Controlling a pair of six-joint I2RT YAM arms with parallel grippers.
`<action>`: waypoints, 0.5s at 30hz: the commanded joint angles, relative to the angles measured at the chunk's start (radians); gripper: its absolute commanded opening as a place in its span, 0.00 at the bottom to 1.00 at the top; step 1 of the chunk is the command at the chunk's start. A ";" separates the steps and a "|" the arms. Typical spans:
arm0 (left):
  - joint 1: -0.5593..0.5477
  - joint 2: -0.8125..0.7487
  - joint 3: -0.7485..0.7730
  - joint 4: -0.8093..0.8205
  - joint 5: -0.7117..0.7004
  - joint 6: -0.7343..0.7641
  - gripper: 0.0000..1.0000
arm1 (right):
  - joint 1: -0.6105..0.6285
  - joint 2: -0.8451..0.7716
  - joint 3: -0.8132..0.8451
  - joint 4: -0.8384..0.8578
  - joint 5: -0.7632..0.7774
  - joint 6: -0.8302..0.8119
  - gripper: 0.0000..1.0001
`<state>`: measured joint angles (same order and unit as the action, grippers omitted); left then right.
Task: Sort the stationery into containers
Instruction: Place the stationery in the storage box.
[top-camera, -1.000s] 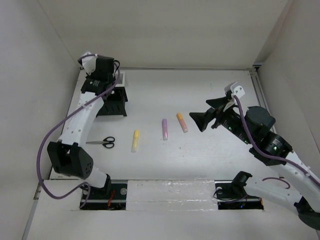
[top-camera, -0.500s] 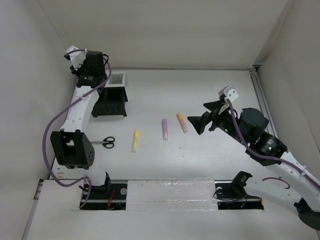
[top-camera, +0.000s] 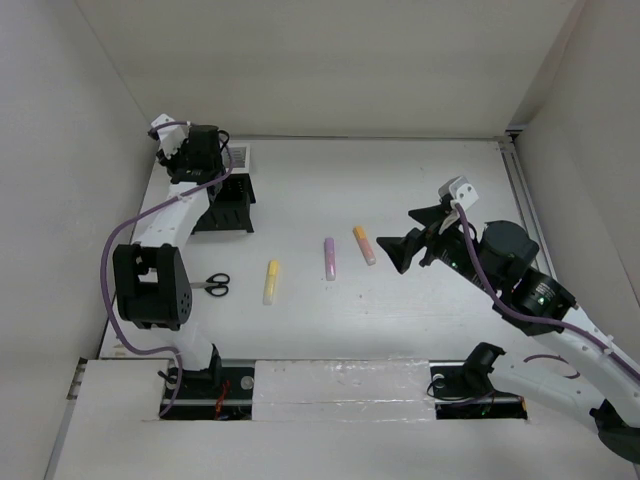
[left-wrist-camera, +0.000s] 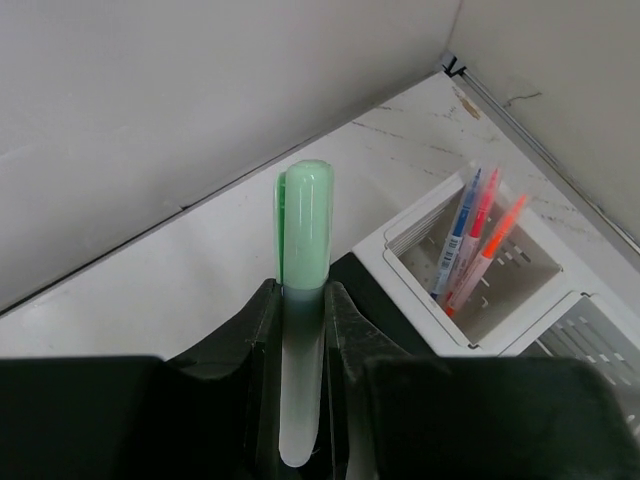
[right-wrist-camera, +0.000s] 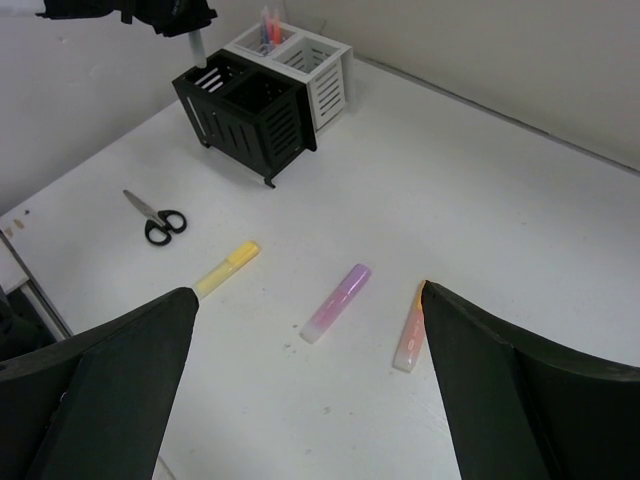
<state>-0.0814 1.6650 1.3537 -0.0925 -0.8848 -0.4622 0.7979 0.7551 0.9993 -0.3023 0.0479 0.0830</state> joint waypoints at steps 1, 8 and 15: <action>0.000 0.022 -0.013 0.088 -0.028 -0.016 0.00 | -0.006 -0.013 -0.004 0.066 0.004 0.000 1.00; 0.000 0.098 0.007 0.071 -0.049 -0.038 0.00 | -0.016 -0.013 -0.004 0.066 0.013 0.000 1.00; 0.000 0.098 0.007 0.071 -0.039 -0.047 0.00 | -0.016 -0.003 -0.004 0.075 0.023 0.000 1.00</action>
<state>-0.0814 1.7863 1.3506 -0.0448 -0.8982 -0.4923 0.7910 0.7532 0.9951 -0.3016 0.0563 0.0830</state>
